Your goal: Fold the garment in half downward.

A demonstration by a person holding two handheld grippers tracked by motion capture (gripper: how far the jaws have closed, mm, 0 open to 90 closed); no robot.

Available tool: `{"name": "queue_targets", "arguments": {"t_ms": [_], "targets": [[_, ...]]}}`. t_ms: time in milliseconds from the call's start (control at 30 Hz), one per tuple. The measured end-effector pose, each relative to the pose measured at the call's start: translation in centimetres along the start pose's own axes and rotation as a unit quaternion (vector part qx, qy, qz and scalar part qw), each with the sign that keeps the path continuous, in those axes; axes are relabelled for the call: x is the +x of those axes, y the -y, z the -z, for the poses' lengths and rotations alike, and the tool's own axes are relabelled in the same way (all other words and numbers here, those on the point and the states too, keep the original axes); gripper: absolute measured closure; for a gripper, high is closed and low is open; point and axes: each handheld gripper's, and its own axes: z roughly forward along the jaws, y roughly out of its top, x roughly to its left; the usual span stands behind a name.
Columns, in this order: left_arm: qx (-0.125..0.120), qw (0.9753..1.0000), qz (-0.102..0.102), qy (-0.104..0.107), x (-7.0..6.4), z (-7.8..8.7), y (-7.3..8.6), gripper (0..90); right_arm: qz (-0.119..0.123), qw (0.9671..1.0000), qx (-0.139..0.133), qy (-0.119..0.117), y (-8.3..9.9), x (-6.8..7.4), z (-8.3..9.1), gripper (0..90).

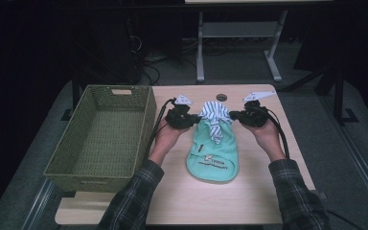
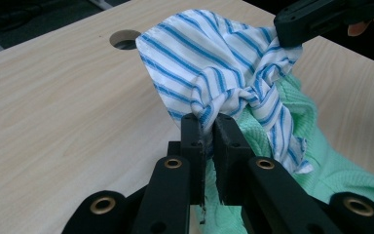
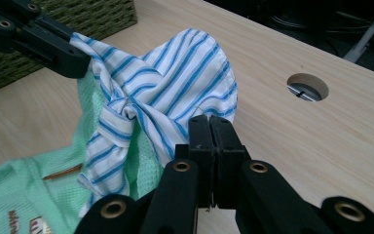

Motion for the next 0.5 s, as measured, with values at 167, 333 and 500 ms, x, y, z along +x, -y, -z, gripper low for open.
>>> {"name": "queue_targets", "arguments": {"t_ms": [167,333,500], "targets": [[-0.003,1.0000,-0.004,0.000,-0.8,0.7,0.4,83.1,0.004,0.9999,-0.012,-0.007,0.8,0.9,0.9,88.2],[-0.003,1.0000,-0.006,0.002,-1.6,1.3,1.2,82.9,0.015,0.9998,-0.014,-0.009,1.3,1.9,1.4,88.1],[0.005,0.9999,-0.012,0.002,-2.3,1.8,2.1,82.9,0.020,0.9997,-0.003,-0.016,1.9,2.9,1.7,87.8]]}}
